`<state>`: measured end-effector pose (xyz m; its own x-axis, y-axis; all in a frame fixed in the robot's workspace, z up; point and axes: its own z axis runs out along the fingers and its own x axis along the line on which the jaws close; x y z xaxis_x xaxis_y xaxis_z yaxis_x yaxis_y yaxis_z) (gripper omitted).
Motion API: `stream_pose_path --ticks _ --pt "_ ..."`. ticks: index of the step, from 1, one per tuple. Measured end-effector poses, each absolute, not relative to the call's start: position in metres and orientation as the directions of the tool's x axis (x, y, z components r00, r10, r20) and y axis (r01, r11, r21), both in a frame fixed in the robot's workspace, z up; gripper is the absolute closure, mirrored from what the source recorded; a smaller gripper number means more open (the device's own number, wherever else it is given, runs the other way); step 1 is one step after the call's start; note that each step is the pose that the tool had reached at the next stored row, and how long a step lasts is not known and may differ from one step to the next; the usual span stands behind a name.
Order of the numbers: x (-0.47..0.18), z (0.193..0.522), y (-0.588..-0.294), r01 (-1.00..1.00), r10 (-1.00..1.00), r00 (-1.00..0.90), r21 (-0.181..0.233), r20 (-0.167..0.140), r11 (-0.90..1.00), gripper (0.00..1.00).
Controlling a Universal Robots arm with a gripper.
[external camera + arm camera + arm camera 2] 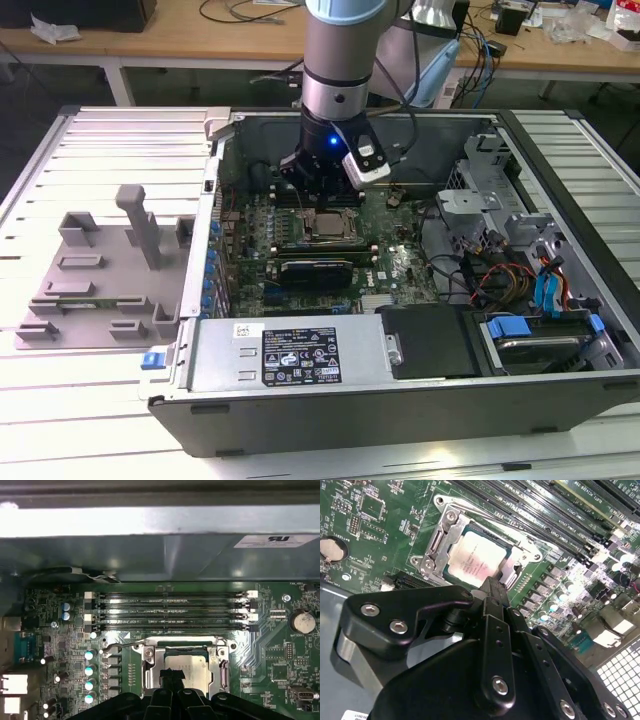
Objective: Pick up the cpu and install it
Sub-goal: 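Close the cpu cover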
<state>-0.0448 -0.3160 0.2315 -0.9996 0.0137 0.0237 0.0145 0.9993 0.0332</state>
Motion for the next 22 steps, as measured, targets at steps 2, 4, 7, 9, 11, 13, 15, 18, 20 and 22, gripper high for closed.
stream_pose_path --ticks 2,4,7,9,11,13,15,18,20,22 --pt "-0.045 0.231 -0.316 0.014 0.015 -1.000 -0.007 0.023 1.000 0.89" --pt "-0.048 0.226 -0.316 0.013 0.013 -1.000 -0.007 0.022 1.000 0.89" --pt "-0.051 0.222 -0.316 -0.024 -0.024 -0.999 -0.009 0.022 1.000 0.89" --pt "-0.053 0.219 -0.316 -0.052 -0.051 -0.998 -0.010 0.022 0.999 0.89" --pt "-0.054 0.217 -0.316 -0.063 -0.063 -0.998 -0.010 0.021 0.998 0.89" --pt "-0.058 0.212 -0.316 -0.074 -0.074 -0.997 -0.010 0.019 0.997 0.89" --pt "-0.059 0.208 -0.316 -0.085 -0.085 -0.996 -0.010 0.019 0.996 0.89" --pt "-0.061 0.207 -0.316 -0.092 -0.091 -0.996 -0.010 0.017 0.996 0.89" --pt "-0.061 0.206 -0.316 -0.095 -0.095 -0.995 -0.010 0.016 0.995 0.89" --pt "-0.061 0.205 -0.316 -0.095 -0.095 -0.995 -0.010 0.015 0.995 0.89"
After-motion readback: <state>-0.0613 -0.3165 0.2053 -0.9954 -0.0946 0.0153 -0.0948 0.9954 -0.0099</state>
